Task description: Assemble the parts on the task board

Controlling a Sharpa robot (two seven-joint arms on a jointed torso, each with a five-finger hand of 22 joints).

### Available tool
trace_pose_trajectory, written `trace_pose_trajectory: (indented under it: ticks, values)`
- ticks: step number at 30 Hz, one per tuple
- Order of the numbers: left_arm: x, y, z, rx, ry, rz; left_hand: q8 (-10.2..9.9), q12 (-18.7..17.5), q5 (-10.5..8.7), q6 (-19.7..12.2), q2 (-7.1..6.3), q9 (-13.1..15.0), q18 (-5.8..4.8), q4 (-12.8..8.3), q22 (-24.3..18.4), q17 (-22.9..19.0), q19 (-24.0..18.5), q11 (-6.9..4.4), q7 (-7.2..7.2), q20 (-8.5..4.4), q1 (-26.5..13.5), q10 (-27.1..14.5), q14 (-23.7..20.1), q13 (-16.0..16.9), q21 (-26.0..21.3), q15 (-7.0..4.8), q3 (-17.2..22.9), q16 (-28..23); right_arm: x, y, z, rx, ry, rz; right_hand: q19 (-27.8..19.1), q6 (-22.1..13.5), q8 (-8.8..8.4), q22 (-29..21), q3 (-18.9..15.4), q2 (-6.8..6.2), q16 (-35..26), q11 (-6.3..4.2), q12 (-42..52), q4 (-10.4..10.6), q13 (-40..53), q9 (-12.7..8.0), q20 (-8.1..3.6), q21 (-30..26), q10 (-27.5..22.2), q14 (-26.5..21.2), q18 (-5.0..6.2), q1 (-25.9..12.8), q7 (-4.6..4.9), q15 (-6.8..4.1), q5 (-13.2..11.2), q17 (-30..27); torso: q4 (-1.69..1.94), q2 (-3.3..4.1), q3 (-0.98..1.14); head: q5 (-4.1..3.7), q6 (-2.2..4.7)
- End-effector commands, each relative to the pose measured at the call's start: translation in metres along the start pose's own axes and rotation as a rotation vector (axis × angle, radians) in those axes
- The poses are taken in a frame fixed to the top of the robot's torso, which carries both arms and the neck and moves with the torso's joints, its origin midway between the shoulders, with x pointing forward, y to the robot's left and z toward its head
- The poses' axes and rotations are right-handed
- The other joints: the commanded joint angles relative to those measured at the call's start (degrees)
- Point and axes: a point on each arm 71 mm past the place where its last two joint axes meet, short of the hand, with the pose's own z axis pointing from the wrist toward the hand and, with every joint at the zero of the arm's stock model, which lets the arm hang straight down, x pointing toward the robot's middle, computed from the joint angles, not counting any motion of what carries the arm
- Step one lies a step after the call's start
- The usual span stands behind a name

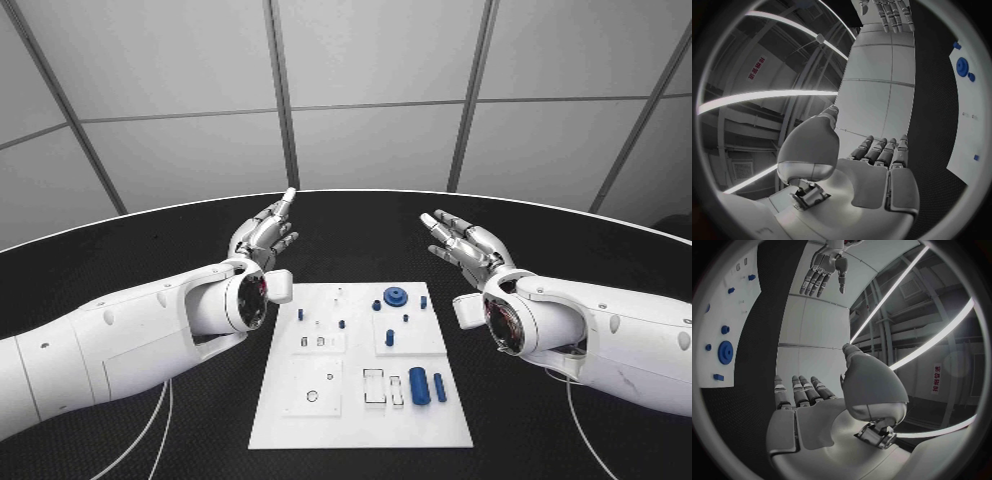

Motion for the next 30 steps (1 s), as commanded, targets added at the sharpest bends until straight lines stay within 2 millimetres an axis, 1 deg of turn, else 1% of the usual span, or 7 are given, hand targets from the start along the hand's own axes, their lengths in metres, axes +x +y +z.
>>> trace_pose_trajectory:
  ticks: [1,10,19,23,27,28,30]
  values:
    - [0.001,-0.003,0.002,0.000,0.006,-0.011,0.3,0.3,0.32,0.5,0.07,0.1,0.74,0.4,0.1,0.1,0.1,0.65,7.51,0.54,1.1,0.1,0.1,0.1,0.3,0.49,0.0,0.2,0.000,0.000,0.000,0.000,0.000,0.000,1.6,2.2,0.82,0.4,-0.4,0.68,0.6,1.02,0.5,0.6,0.3,0.5,1.12,1.0,2.6,2.7,1.51,4.7,4.98,1.03,1.1,0.5,0.01,0.01,0.00,0.00,-0.01]
    - [-0.009,-0.005,0.003,-0.002,0.014,-0.019,0.5,0.6,0.30,1.2,0.75,0.3,0.43,0.4,0.2,0.3,0.1,1.61,8.44,0.72,1.4,1.2,0.9,0.2,0.6,1.05,-0.7,0.5,-0.019,0.006,0.001,-0.095,-0.054,-0.152,11.6,15.6,5.35,1.9,0.6,0.98,5.1,3.39,2.5,-2.9,1.5,3.4,1.64,5.0,21.1,22.7,0.70,16.0,7.14,2.84,0.3,3.4,0.12,0.14,-0.28,-0.88,-0.61]
    - [-0.012,-0.006,0.000,-0.007,0.024,-0.025,0.7,0.8,0.29,1.9,1.23,0.4,0.12,0.4,0.3,0.4,-0.1,2.07,8.84,0.77,1.7,2.3,1.7,0.3,0.7,1.42,-1.1,0.6,-0.021,0.007,0.003,-0.123,-0.047,-0.210,15.1,19.9,6.33,1.7,2.7,0.34,5.7,3.90,2.2,-5.1,1.7,4.2,1.69,5.8,28.7,28.9,0.12,18.6,7.47,3.34,0.6,3.9,0.12,0.76,-0.30,-0.72,-0.27]
    - [-0.011,-0.006,-0.001,-0.011,0.045,-0.035,1.3,1.5,0.35,3.5,1.65,0.8,-0.88,0.3,0.5,1.2,0.2,2.80,9.28,1.09,2.8,5.2,5.4,0.7,1.2,2.49,-1.3,1.6,-0.021,0.007,0.003,-0.135,-0.033,-0.283,27.4,27.5,8.64,3.1,5.0,-0.67,7.4,3.69,3.3,-7.4,2.3,5.6,1.55,9.9,38.1,36.3,0.32,20.8,7.68,3.18,-0.9,4.7,0.37,1.12,-0.35,-0.85,-0.26]
    - [-0.011,-0.007,-0.003,-0.015,0.081,-0.043,5.1,4.5,0.30,12.3,2.30,2.7,-2.12,0.2,2.2,3.4,6.7,3.51,9.52,1.02,4.6,15.7,16.3,1.8,4.5,1.84,-1.2,5.6,-0.020,0.007,0.004,-0.142,0.006,-0.401,35.8,38.4,11.91,4.0,9.6,-3.64,10.6,1.20,4.7,-9.1,2.3,7.1,0.47,13.4,46.3,44.2,1.74,22.2,5.62,0.49,-1.5,6.0,0.78,1.63,-0.37,-1.18,-0.20]
    - [-0.010,-0.007,-0.003,-0.013,0.101,-0.040,9.0,8.5,0.15,21.1,2.29,4.7,-1.36,-0.4,5.2,6.3,18.5,2.45,9.30,0.86,7.1,28.2,29.9,3.2,10.3,0.40,-0.6,10.9,-0.019,0.006,0.004,-0.142,0.030,-0.455,37.1,39.5,12.01,4.0,11.5,-4.70,10.9,0.74,4.5,-9.2,2.2,7.0,-0.02,13.8,47.8,45.5,1.74,22.3,5.25,0.02,-1.9,6.3,0.98,1.93,-0.38,-1.42,-0.18]
    - [-0.010,-0.008,-0.005,-0.010,0.132,-0.032,12.1,9.8,0.09,28.6,1.81,6.2,0.46,-0.6,6.7,7.4,25.1,1.60,8.97,0.64,10.2,34.5,35.0,3.0,13.9,-0.84,0.2,13.6,-0.017,0.005,0.005,-0.148,0.066,-0.529,39.4,40.8,12.07,4.3,14.2,-6.46,11.8,0.12,4.0,-9.2,2.2,7.0,-0.92,14.8,49.8,48.2,1.71,22.0,4.69,-0.87,-2.3,7.0,1.20,2.27,-0.39,-1.65,-0.22]
